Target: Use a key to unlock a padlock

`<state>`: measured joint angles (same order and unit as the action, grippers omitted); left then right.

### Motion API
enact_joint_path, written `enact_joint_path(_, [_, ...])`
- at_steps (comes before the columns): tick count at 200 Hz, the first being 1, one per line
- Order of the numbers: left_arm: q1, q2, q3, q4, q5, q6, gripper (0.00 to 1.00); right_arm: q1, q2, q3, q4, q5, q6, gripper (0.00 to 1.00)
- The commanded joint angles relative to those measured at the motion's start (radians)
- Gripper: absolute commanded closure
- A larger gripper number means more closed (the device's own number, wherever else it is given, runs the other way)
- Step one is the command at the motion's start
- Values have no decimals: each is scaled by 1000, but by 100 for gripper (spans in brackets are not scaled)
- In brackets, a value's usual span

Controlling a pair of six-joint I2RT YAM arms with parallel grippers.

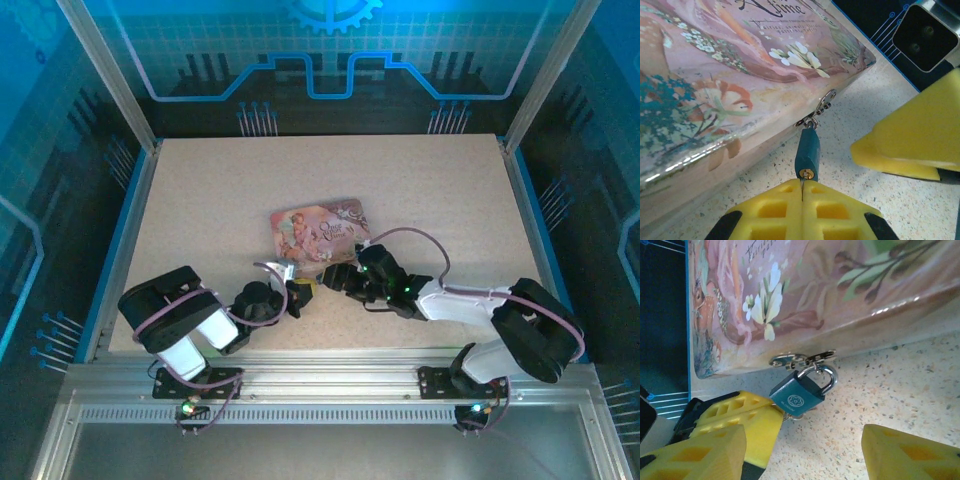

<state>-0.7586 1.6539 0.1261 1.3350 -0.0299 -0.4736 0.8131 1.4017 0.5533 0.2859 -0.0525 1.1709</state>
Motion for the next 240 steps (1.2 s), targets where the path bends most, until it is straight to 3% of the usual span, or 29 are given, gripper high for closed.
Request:
enact_joint_path(1, [-5,-11,-10,64,-10,-40,100,26,36,-33,99,41,121,37])
enact_joint_path(34, [-5,-22,-10,64,-4,-67,100,28,150,-42,267,0,176,37])
enact_joint_path(72, [-7,-46,-17,64,5,-98,100,34,269,-50,482,-24,239,44])
enact_joint_path(95, [-9,-47,-23,64,6,-109,100,43,263,-47,490,-1,233,47])
enact_joint_path(138, [-12,-49,-24,64,16,-130,100,43,206,-58,439,55,210,64])
enact_joint_path(156, [-15,-51,-19,63,25,-146,100,44,201,-58,422,68,213,62])
enact_joint_path(184, [-20,-60,-20,64,26,-163,100,43,220,-51,431,72,220,48])
enact_joint_path(203, [-23,-66,-23,64,27,-183,100,44,248,-44,461,65,232,47])
enact_joint_path(240, [-29,-76,-28,64,23,-200,100,46,283,-49,539,68,252,72])
